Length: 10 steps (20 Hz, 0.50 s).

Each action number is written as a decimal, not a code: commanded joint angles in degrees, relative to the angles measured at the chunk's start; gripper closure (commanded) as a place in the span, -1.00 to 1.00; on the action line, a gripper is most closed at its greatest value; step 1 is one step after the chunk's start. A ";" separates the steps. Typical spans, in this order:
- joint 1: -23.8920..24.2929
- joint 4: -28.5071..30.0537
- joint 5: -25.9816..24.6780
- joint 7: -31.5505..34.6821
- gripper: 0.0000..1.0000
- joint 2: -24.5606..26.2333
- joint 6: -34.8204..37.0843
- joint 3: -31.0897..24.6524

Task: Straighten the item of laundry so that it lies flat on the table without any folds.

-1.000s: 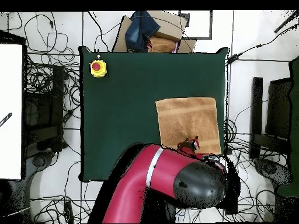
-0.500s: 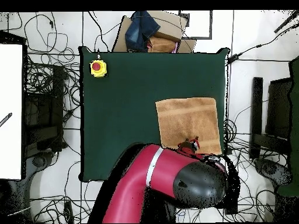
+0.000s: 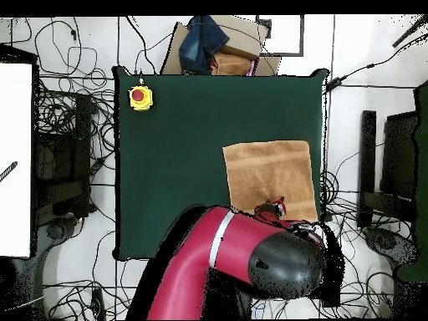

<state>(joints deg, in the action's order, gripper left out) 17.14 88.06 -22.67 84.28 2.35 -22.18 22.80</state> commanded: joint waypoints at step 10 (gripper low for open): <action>0.37 8.61 -0.70 4.80 -1.00 9.97 20.93 -0.83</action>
<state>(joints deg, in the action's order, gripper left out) 16.98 88.49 -22.66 84.28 2.64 -21.37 23.66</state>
